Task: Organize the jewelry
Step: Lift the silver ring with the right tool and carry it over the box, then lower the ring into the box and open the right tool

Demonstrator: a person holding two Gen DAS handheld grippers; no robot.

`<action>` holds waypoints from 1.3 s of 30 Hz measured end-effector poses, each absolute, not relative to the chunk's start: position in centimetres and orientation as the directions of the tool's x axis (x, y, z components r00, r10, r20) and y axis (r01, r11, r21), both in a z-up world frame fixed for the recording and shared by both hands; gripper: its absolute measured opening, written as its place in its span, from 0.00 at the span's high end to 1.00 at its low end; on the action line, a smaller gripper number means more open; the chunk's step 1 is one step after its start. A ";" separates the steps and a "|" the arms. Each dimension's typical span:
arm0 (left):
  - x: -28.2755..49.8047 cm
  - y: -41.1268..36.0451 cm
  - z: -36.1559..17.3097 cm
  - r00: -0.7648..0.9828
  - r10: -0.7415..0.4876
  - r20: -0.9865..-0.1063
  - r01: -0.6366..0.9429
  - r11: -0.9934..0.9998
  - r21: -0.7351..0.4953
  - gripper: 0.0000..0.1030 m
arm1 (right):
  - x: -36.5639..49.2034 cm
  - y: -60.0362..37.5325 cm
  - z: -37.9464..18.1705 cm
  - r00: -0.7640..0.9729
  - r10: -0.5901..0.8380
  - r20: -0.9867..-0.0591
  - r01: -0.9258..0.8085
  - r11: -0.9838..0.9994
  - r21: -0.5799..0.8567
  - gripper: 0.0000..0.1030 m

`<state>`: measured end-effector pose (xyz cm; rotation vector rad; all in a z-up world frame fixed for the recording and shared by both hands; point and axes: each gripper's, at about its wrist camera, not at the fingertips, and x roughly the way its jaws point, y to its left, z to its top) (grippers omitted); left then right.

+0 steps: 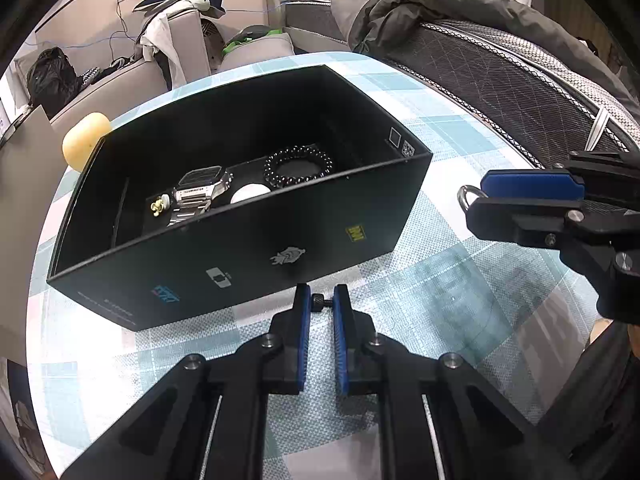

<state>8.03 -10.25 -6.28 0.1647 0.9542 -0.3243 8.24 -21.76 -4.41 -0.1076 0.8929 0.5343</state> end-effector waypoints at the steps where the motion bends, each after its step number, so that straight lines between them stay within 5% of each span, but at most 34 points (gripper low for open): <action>1: 7.9 -10.3 -6.2 0.534 -0.201 -0.822 0.344 0.939 -0.005 0.93 | 8.2 -21.8 -4.3 0.507 0.400 -0.763 -0.487 0.864 0.129 0.74; 29: 7.3 -5.5 0.5 0.721 -0.240 -0.650 0.247 0.965 -0.082 0.93 | 6.9 -19.5 -0.4 0.630 0.513 -0.583 -0.520 0.836 0.174 0.74; 39: 9.0 -3.0 0.8 0.746 -0.216 -0.630 0.178 0.976 -0.125 0.93 | 8.4 -18.5 -0.8 0.650 0.487 -0.583 -0.475 0.860 0.188 0.74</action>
